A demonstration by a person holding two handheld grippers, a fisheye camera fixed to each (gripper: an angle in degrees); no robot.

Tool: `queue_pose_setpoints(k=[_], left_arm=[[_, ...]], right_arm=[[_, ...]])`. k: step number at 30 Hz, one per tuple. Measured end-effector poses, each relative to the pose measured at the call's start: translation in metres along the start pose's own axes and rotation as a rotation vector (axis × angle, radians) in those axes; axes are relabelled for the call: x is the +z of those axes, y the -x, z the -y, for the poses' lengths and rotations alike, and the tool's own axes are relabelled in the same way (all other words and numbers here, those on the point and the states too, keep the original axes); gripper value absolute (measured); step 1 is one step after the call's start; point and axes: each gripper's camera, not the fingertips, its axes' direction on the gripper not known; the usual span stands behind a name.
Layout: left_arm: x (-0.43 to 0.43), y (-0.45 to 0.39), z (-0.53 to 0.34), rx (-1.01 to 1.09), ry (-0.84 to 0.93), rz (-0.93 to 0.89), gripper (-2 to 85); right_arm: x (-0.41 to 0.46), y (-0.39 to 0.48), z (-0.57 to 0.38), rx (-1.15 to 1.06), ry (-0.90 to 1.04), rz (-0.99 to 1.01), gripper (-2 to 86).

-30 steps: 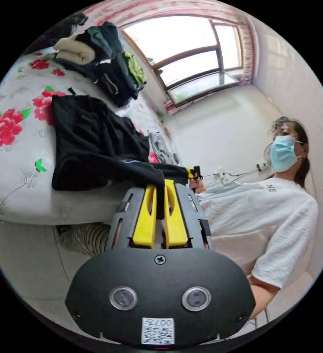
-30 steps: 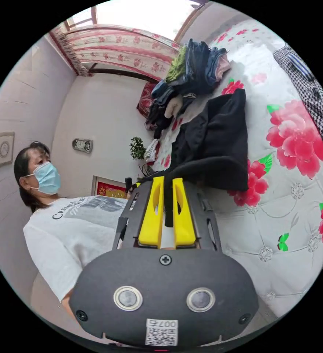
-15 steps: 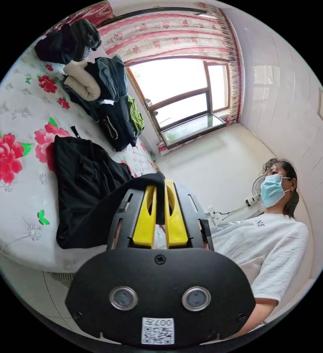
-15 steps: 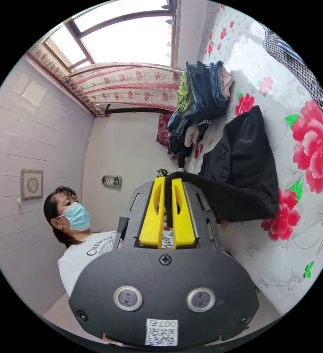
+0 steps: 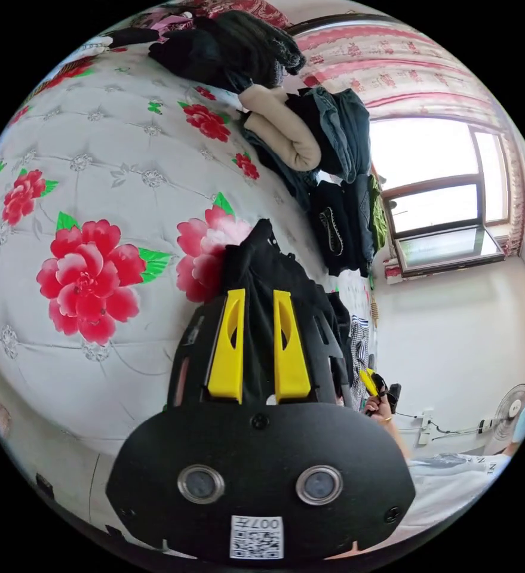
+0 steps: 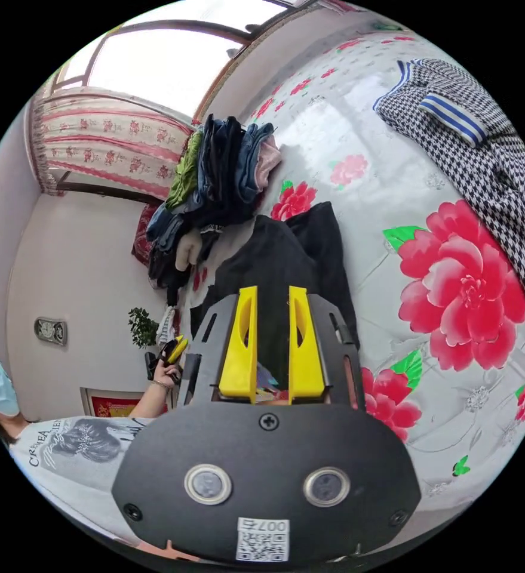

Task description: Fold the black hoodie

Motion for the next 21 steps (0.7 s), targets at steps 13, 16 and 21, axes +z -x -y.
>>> queue_pose_setpoints(k=[13, 16, 21], left_arm=[[0.123, -0.014, 0.036, 0.075, 0.176, 0.225, 8.7], [0.128, -0.014, 0.030, 0.078, 0.160, 0.240, 6.2], [0.147, -0.017, 0.016, 0.128, 0.154, 0.276, 2.5]], right_arm=[[0.210, 0.033, 0.125, -0.196, 0.367, -0.281, 2.7], [0.182, 0.048, 0.111, -0.268, 0.209, -0.226, 0.8], [0.088, 0.029, 0.051, -0.236, -0.031, -0.323, 0.4]])
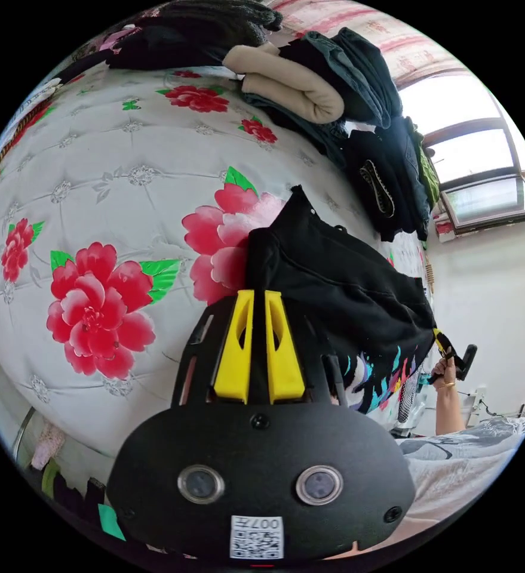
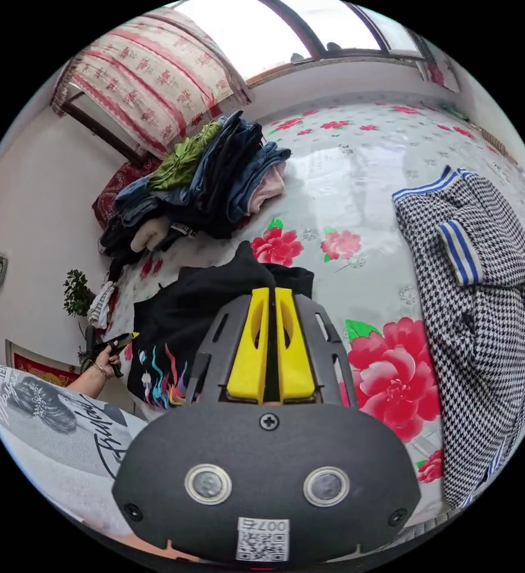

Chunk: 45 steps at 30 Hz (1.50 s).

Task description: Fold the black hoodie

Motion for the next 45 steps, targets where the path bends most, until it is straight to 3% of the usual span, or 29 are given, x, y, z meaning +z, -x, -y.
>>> queue_pose_setpoints(k=[5, 10, 14, 19, 23, 24, 26, 28, 30, 32, 35, 37, 40, 41, 45], left_arm=[[0.036, -0.015, 0.003, -0.020, -0.010, 0.030, 2.9], [0.014, -0.028, -0.019, -0.015, -0.089, 0.038, 4.8], [-0.002, -0.074, -0.028, 0.209, -0.164, 0.052, 7.0], [0.054, -0.138, 0.002, 0.487, -0.073, 0.064, 10.5], [0.152, -0.159, 0.010, 0.509, 0.166, 0.181, 7.8], [0.155, -0.161, 0.007, 0.506, 0.147, 0.197, 5.8], [0.150, -0.168, -0.005, 0.510, 0.089, 0.222, 0.9], [0.137, -0.164, -0.015, 0.493, 0.052, 0.199, 0.2], [0.112, -0.157, -0.026, 0.455, -0.034, 0.138, -0.2], [0.076, -0.150, -0.034, 0.409, -0.142, 0.049, -0.3], [0.076, -0.158, -0.031, 0.461, -0.188, 0.073, 0.2], [0.099, -0.162, -0.020, 0.486, -0.181, 0.155, 1.0], [0.175, -0.139, 0.011, 0.353, 0.058, 0.203, 4.3], [0.183, -0.132, 0.012, 0.325, 0.032, 0.169, 5.1], [0.172, -0.130, 0.006, 0.283, 0.012, 0.200, 6.3]], right_arm=[[0.083, -0.054, -0.021, 0.185, 0.168, -0.012, 1.9], [0.072, -0.064, -0.042, 0.205, 0.061, 0.137, 5.9], [0.054, -0.037, -0.033, 0.021, 0.003, 0.118, 8.4], [0.106, 0.033, 0.031, -0.274, 0.099, 0.039, 9.2], [0.220, 0.053, 0.050, -0.333, 0.367, -0.027, 7.0], [0.243, 0.050, 0.044, -0.323, 0.413, -0.075, 5.2], [0.232, 0.051, 0.040, -0.335, 0.310, -0.153, 2.8], [0.224, 0.042, 0.043, -0.309, 0.346, -0.102, 1.2], [0.168, 0.030, 0.040, -0.280, 0.125, -0.094, 0.3], [0.126, 0.019, 0.047, -0.251, 0.003, -0.027, 0.1], [0.101, 0.019, 0.065, -0.271, -0.083, -0.064, 0.0], [0.112, 0.015, 0.079, -0.272, -0.074, -0.080, 0.1], [0.170, -0.023, 0.099, -0.135, 0.099, -0.155, 0.7], [0.186, -0.041, 0.100, -0.088, 0.189, -0.129, 1.3], [0.130, -0.092, 0.069, 0.002, 0.080, 0.067, 4.4]])
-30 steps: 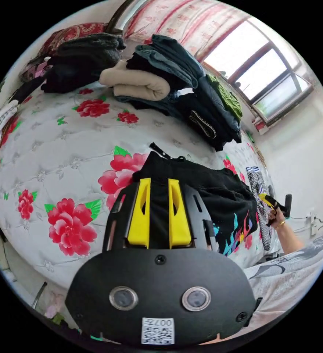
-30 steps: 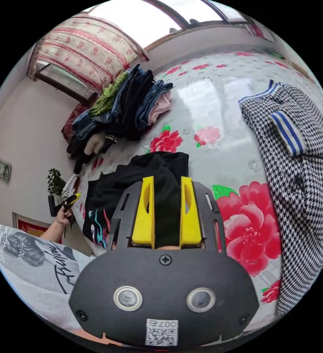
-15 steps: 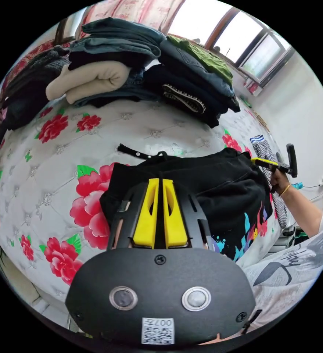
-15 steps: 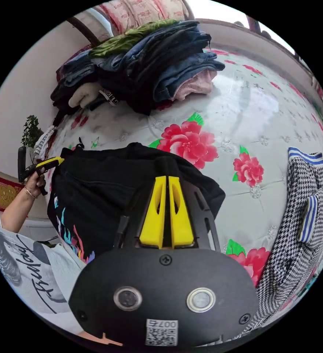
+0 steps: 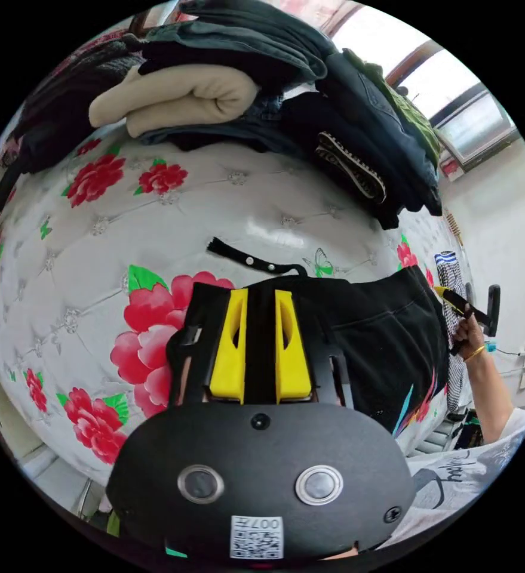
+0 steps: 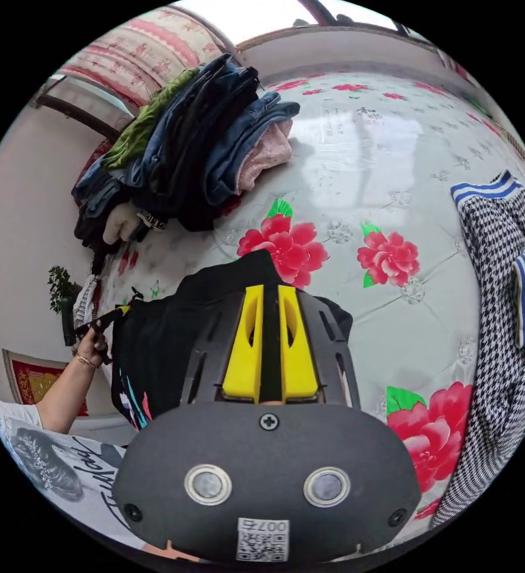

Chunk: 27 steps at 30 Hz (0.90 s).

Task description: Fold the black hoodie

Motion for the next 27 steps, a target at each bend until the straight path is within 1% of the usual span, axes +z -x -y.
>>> queue_pose_setpoints(k=[1, 3, 5, 7, 9, 11, 12, 13, 15, 16, 17, 18, 19, 22, 24, 26, 27], left_arm=[[-0.016, -0.003, -0.013, 0.006, -0.062, 0.051, 5.6], [-0.041, -0.010, -0.035, 0.031, -0.133, 0.083, 5.2], [-0.067, -0.027, -0.068, 0.083, -0.186, 0.080, 4.9], [-0.076, -0.048, -0.094, 0.139, -0.204, 0.048, 4.9], [-0.074, -0.073, -0.115, 0.203, -0.179, -0.019, 5.1], [-0.059, -0.107, -0.139, 0.269, -0.137, -0.118, 5.5], [-0.053, -0.115, -0.144, 0.287, -0.131, -0.138, 5.6], [-0.040, -0.129, -0.151, 0.316, -0.110, -0.162, 5.8], [-0.018, -0.144, -0.156, 0.349, -0.077, -0.181, 6.0], [0.003, -0.151, -0.157, 0.383, -0.043, -0.171, 6.1], [0.033, -0.156, -0.158, 0.413, 0.027, -0.111, 6.3], [0.046, -0.156, -0.158, 0.423, 0.055, -0.080, 6.3], [0.059, -0.152, -0.160, 0.452, 0.033, -0.087, 6.2], [0.052, -0.145, -0.148, 0.395, 0.078, -0.101, 5.9], [0.027, -0.149, -0.151, 0.410, -0.004, -0.067, 5.5], [-0.003, -0.158, -0.168, 0.500, -0.119, -0.071, 4.7], [-0.004, -0.160, -0.172, 0.516, -0.118, -0.067, 4.4]], right_arm=[[-0.013, -0.008, -0.009, 0.009, -0.023, 0.047, 4.9], [-0.064, -0.048, -0.056, 0.072, -0.096, 0.246, 6.8], [-0.096, -0.082, -0.099, 0.157, -0.126, 0.282, 8.4], [-0.124, -0.114, -0.147, 0.246, -0.144, 0.258, 9.9], [-0.147, -0.151, -0.210, 0.384, -0.144, 0.249, 11.5], [-0.149, -0.170, -0.249, 0.465, -0.117, 0.272, 12.2], [-0.145, -0.178, -0.270, 0.504, -0.103, 0.294, 12.6], [-0.141, -0.180, -0.278, 0.519, -0.097, 0.310, 12.6], [-0.117, -0.183, -0.298, 0.558, -0.090, 0.406, 12.6], [-0.110, -0.182, -0.300, 0.560, -0.097, 0.436, 12.6], [-0.096, -0.179, -0.298, 0.551, -0.108, 0.487, 12.1], [-0.085, -0.177, -0.293, 0.546, -0.117, 0.518, 11.4], [-0.080, -0.176, -0.290, 0.548, -0.123, 0.534, 11.0], [-0.076, -0.175, -0.281, 0.578, -0.141, 0.567, 7.1], [-0.084, -0.176, -0.282, 0.569, -0.144, 0.563, 4.8], [-0.092, -0.178, -0.285, 0.555, -0.140, 0.550, 3.7], [-0.097, -0.177, -0.286, 0.545, -0.137, 0.551, 3.2]])
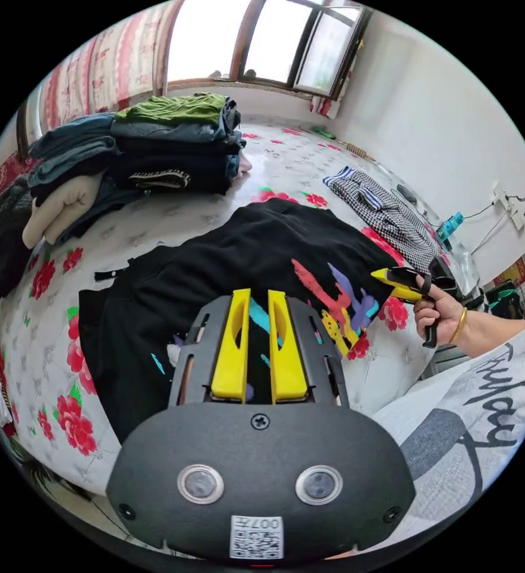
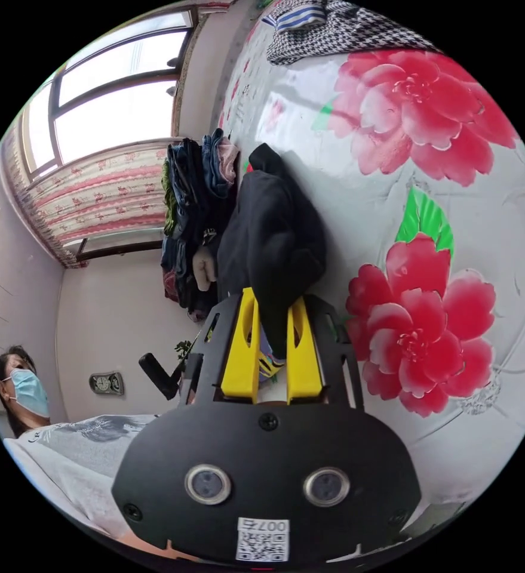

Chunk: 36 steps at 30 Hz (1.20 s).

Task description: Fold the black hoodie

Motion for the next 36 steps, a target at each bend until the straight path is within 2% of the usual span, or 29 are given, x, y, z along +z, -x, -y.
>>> queue_pose_setpoints(k=[3, 7, 10, 12, 13, 14, 15, 18, 22, 24, 26, 29, 30, 31, 33, 34, 36], left_arm=[[0.047, -0.005, -0.017, 0.012, 0.262, 0.039, 3.5], [0.065, 0.008, -0.031, 0.058, 0.217, 0.046, 2.9], [0.060, 0.022, -0.028, 0.078, 0.215, 0.033, 2.6], [0.047, 0.035, -0.032, 0.061, 0.189, 0.023, 2.3], [0.032, 0.046, -0.039, 0.028, 0.179, 0.000, 2.3], [0.013, 0.059, -0.050, 0.002, 0.161, -0.052, 2.5], [0.003, 0.065, -0.059, -0.015, 0.147, -0.072, 2.6], [-0.044, 0.109, -0.120, -0.162, 0.082, -0.099, 2.3], [-0.077, 0.186, -0.217, -0.478, 0.111, -0.010, 3.2], [-0.089, 0.213, -0.245, -0.581, 0.105, 0.035, 4.2], [-0.101, 0.249, -0.269, -0.706, 0.073, 0.020, 5.3], [-0.110, 0.289, -0.285, -0.799, -0.023, -0.051, 5.9], [-0.110, 0.297, -0.286, -0.810, -0.035, -0.067, 6.1], [-0.109, 0.312, -0.285, -0.821, -0.057, -0.094, 6.3], [-0.105, 0.333, -0.277, -0.796, -0.073, -0.136, 6.4], [-0.097, 0.344, -0.268, -0.753, -0.062, -0.177, 6.2], [-0.076, 0.359, -0.256, -0.696, -0.002, -0.223, 5.9]], right_arm=[[-0.002, 0.021, -0.002, -0.042, 0.007, -0.022, 2.4], [0.020, 0.093, 0.005, -0.234, 0.084, -0.094, 2.0], [0.077, 0.207, -0.010, -0.605, 0.248, -0.216, 2.0], [0.144, 0.301, -0.059, -0.973, 0.442, -0.298, 2.2], [0.162, 0.321, -0.077, -1.063, 0.490, -0.320, 2.3], [0.199, 0.354, -0.119, -1.250, 0.585, -0.360, 2.4], [0.235, 0.374, -0.165, -1.418, 0.688, -0.386, 2.7], [0.330, 0.372, -0.278, -1.710, 0.936, -0.411, 3.4], [0.453, 0.284, -0.370, -1.724, 1.167, -0.449, 4.2], [0.522, 0.201, -0.390, -1.526, 1.356, -0.566, 4.4], [0.520, 0.205, -0.379, -1.454, 1.298, -0.413, 4.4], [0.521, 0.227, -0.349, -1.278, 1.403, -0.288, 4.6], [0.505, 0.244, -0.325, -1.212, 1.355, -0.144, 4.6], [0.495, 0.252, -0.311, -1.187, 1.299, -0.086, 4.6], [0.451, 0.264, -0.251, -1.103, 1.042, 0.001, 4.4], [0.441, 0.263, -0.237, -1.088, 0.976, -0.015, 4.4], [0.413, 0.236, -0.194, -0.991, 0.714, -0.186, 4.5]])
